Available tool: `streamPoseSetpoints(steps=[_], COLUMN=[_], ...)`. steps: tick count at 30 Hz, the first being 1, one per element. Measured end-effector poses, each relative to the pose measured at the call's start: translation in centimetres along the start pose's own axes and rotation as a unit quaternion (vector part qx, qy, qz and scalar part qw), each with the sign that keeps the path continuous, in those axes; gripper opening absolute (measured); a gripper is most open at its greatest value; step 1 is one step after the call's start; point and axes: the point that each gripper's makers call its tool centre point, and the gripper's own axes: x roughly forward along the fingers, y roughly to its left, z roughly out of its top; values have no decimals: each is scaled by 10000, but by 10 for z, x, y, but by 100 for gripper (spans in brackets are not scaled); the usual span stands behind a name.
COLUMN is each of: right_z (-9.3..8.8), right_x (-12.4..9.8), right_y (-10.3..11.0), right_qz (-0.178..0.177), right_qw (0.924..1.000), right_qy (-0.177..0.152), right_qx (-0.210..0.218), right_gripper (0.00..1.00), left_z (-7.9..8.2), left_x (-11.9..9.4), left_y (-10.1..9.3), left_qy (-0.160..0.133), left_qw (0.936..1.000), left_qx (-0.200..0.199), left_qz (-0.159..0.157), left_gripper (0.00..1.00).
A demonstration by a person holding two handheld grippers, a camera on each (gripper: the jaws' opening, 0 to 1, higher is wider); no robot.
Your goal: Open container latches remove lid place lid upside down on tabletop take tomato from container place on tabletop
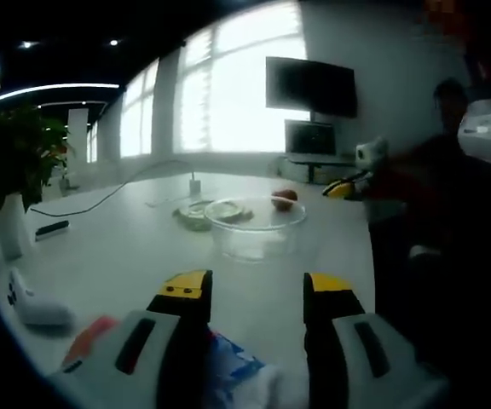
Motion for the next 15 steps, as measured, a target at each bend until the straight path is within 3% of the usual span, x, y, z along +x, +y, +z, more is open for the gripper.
streamPoseSetpoints(steps=[3,6,9,11,15], right_z=[0,-1,-7,-12,-15], right_x=[-3,-5,-6,-6,-6], right_y=[5,8,7,9,12], right_qz=[-4,-79,-56,-41,70], right_qw=[9999,9990,9994,9999,9998], right_qy=[-28,-155,-171,-90,-176], right_qx=[-148,-424,-300,94,38], right_gripper=[10,0,0,0,0], left_z=[-1,-1,-1,2,2], left_x=[0,0,-2,-3,-3], left_y=[0,0,-1,0,-1], left_qy=[17,23,-15,-95,-107], left_qw=[10000,9999,9999,9999,9999], left_qx=[79,123,159,78,94], left_qz=[52,62,45,20,17], left_gripper=[34,32,31,29,26])
